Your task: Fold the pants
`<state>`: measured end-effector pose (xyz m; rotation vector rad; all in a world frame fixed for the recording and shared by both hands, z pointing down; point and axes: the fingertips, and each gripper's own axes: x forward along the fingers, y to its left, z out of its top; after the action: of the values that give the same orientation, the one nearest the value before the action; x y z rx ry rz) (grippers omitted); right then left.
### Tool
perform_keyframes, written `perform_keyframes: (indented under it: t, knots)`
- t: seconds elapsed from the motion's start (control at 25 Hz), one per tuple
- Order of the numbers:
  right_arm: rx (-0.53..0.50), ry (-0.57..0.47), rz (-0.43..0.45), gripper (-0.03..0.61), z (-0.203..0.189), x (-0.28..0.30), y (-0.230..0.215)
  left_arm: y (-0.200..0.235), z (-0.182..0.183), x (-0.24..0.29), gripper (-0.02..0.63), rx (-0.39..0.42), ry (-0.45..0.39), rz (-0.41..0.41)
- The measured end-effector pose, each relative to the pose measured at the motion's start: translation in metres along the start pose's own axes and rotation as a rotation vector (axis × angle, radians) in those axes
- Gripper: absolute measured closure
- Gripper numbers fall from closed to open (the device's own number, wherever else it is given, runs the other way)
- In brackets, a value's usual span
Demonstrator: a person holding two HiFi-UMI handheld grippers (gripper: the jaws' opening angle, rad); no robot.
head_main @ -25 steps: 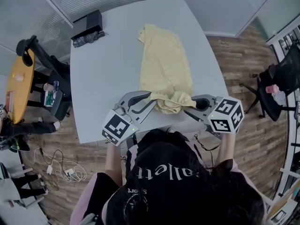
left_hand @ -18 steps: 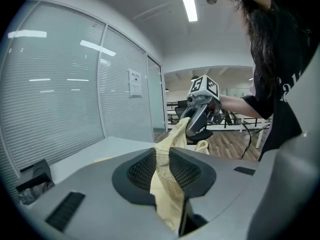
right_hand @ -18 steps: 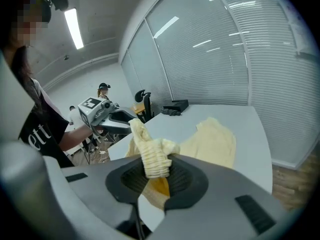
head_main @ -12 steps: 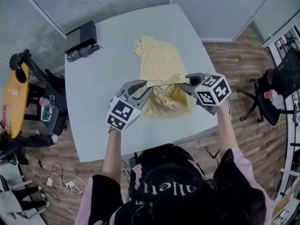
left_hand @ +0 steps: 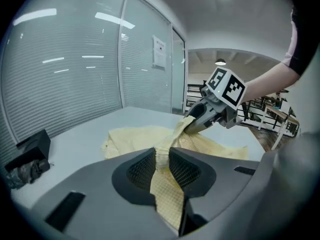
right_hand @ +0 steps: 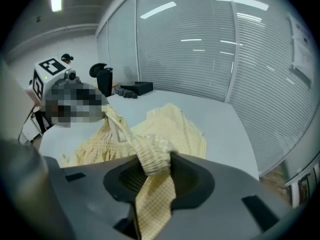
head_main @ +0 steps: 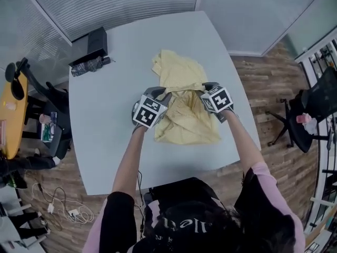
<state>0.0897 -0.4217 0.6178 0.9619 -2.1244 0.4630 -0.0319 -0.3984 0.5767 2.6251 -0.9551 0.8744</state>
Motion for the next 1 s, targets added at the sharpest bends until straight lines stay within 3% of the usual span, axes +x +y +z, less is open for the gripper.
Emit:
perform_keyframes:
  t: [0.04, 0.12, 0.44, 0.52, 0.64, 1.0]
  knots:
    - [-0.011, 0.018, -0.02, 0.445, -0.008, 0.007, -0.002, 0.001, -0.01, 0.008, 0.514, -0.017, 0.025, 0.003]
    - [-0.012, 0.031, -0.046, 0.306, -0.018, 0.012, -0.005, 0.004, -0.027, 0.022, 0.514, -0.038, 0.071, 0.015]
    - [0.007, -0.007, -0.03, 0.304, -0.034, -0.003, 0.004, 0.014, -0.057, 0.055, 0.509, -0.161, 0.123, 0.059]
    - [0.015, -0.015, -0.02, 0.305, -0.037, -0.006, 0.01, 0.013, -0.053, 0.058, 0.497, -0.198, 0.096, 0.047]
    - [0.037, -0.047, -0.009, 0.305, -0.035, -0.014, 0.019, 0.01, -0.043, 0.056, 0.4, -0.239, 0.046, 0.008]
    - [0.075, -0.189, 0.045, 0.305, -0.022, -0.054, 0.066, 0.002, -0.007, 0.01, 0.365, -0.228, -0.084, 0.008]
